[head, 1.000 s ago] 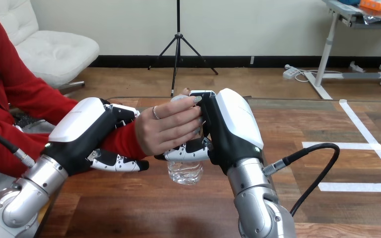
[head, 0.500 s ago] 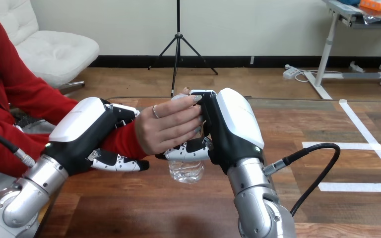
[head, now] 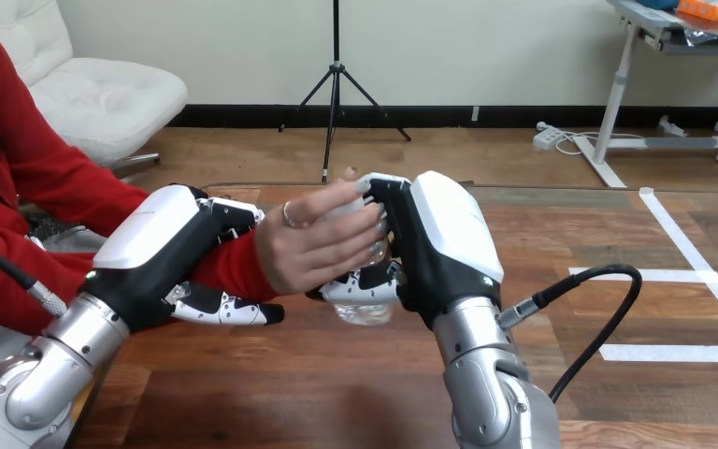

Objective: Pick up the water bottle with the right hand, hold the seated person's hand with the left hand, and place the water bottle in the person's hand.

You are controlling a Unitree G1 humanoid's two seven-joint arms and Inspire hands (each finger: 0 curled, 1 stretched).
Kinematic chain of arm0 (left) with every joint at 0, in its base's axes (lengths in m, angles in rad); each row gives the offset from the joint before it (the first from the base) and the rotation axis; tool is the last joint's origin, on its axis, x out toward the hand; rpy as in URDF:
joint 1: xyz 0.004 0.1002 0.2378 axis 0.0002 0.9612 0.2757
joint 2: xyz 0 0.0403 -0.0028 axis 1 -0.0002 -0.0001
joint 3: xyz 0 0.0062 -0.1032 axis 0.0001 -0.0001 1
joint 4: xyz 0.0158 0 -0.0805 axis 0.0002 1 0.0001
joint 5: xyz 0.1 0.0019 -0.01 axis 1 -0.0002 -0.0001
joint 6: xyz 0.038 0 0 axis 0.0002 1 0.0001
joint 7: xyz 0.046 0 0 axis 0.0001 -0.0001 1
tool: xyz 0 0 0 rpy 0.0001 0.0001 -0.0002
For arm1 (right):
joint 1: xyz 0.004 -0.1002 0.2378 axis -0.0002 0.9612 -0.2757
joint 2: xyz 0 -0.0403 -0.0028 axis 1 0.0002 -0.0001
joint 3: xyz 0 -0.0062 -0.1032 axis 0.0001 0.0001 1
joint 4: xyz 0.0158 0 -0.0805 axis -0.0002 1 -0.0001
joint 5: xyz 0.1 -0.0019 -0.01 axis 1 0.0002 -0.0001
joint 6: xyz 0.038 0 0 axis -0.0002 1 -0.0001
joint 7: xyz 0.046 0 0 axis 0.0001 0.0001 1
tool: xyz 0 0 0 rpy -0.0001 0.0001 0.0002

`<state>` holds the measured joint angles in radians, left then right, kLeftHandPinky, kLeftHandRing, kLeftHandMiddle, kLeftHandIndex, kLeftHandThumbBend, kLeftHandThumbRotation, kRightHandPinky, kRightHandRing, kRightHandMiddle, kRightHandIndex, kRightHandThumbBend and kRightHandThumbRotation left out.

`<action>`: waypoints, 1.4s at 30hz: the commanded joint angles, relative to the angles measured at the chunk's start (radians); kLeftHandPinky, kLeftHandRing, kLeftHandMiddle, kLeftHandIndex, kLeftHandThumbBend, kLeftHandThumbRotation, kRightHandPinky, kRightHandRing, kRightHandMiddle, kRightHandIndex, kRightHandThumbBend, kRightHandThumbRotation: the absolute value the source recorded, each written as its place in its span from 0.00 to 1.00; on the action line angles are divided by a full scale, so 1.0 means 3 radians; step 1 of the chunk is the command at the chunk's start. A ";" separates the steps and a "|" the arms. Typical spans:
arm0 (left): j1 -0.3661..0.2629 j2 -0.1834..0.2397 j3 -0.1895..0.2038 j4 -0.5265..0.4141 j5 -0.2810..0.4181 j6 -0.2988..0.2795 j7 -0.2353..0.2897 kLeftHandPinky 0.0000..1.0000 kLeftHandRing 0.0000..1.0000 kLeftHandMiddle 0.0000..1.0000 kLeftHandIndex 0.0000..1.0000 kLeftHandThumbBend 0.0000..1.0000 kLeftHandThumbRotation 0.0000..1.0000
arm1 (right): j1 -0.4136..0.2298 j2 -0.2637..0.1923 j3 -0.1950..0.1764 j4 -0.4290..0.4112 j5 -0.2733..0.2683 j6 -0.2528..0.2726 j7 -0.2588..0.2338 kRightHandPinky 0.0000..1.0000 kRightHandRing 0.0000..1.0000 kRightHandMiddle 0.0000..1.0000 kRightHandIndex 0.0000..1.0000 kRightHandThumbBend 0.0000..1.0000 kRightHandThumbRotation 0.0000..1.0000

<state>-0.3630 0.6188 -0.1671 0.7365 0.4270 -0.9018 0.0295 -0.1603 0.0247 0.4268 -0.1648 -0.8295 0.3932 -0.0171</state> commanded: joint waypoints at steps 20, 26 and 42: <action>-0.0173 -0.0060 0.0000 -0.0098 0.0082 -0.0145 0.0083 0.61 0.69 0.75 0.81 0.96 0.45 | -0.0078 -0.0084 -0.0123 -0.0217 0.0049 0.0103 0.0115 0.63 0.73 0.79 0.87 0.95 0.51; -0.0145 -0.0033 0.0001 -0.0111 0.0173 -0.0139 0.0145 0.67 0.76 0.84 0.88 0.99 0.50 | -0.0027 -0.0118 -0.0159 -0.0250 0.0111 0.0104 0.0158 0.65 0.75 0.81 0.90 0.99 0.59; -0.0068 0.0010 0.0016 -0.0107 0.0245 -0.0144 0.0178 0.87 0.96 0.99 1.00 1.00 0.64 | 0.0088 -0.0242 -0.0244 -0.0289 0.0195 0.0106 0.0280 0.70 0.79 0.84 0.92 1.00 0.65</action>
<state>-0.3625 0.6196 -0.1636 0.7382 0.4879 -0.9291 0.0645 -0.1189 -0.0362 0.3772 -0.1955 -0.7850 0.4310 0.0619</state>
